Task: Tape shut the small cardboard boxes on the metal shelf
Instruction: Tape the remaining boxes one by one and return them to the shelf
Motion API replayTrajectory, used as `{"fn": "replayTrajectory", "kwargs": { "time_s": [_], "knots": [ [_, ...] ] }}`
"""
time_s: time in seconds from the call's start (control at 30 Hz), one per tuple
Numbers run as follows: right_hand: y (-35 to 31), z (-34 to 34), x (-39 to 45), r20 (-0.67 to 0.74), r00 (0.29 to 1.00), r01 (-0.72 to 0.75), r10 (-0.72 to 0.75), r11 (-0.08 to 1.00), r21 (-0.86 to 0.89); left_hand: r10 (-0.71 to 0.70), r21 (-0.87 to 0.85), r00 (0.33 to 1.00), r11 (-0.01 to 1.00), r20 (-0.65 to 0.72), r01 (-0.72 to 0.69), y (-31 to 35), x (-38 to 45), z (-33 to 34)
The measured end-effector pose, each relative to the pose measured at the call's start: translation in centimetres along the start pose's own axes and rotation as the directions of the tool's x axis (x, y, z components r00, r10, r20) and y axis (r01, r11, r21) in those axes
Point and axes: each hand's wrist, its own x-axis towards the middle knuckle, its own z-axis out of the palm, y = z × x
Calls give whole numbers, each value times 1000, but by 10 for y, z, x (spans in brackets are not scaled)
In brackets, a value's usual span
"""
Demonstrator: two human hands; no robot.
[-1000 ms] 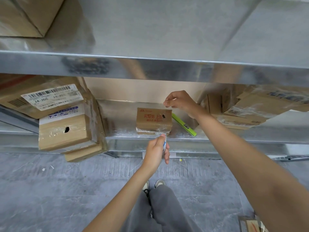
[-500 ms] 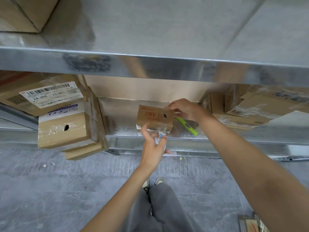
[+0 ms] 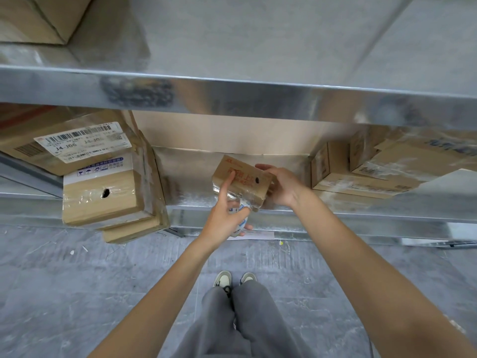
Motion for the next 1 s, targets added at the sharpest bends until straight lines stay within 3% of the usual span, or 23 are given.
{"fn": "replayTrajectory", "kwargs": {
  "time_s": [0.13, 0.2, 0.23, 0.27, 0.33, 0.4, 0.43, 0.5, 0.6, 0.77, 0.87, 1.0],
  "knots": [
    [2, 16, -12, -101, 994, 37, -43, 997, -61, -45, 32, 998, 999, 53, 43, 7, 1, -8],
    [9, 15, -15, -184, 951, 195, -247, 946, -259, -43, 51, 994, 998, 100, 38, 10, 4, -16],
    [13, 9, -16, -211, 884, 306, -418, 857, -414, -33, 51, 991, 998, 130, 26, 12, 5, -19],
    [18, 0, -19, -160, 795, 417, -585, 719, -556, -27, 55, 987, 998, 156, 18, 14, 6, -22],
    [27, -17, -32, 164, 676, 562, -718, 359, -745, -43, 81, 980, 996, 193, 28, 17, 9, -27],
    [36, -30, -37, 477, 648, 547, -594, -73, -834, -63, 83, 969, 996, 238, 45, 16, 13, -31],
    [42, -33, -37, 552, 654, 506, -518, -243, -827, -65, 78, 963, 996, 262, 46, 16, 14, -33],
    [48, -35, -36, 592, 648, 422, -478, -421, -802, -72, 66, 952, 996, 298, 54, 16, 16, -36],
    [52, -30, -34, 618, 553, 369, -558, -501, -783, -98, 56, 943, 995, 319, 84, 15, 18, -39],
    [66, -25, -28, 726, 302, 378, -618, -621, -686, -111, 56, 935, 994, 337, 98, 12, 23, -44],
    [76, -23, -30, 769, 294, 510, -568, -587, -629, -110, 59, 936, 994, 335, 96, 11, 23, -46],
    [76, -20, -34, 772, 316, 553, -552, -554, -622, -113, 79, 936, 993, 333, 92, 14, 23, -45]
  ]
}}
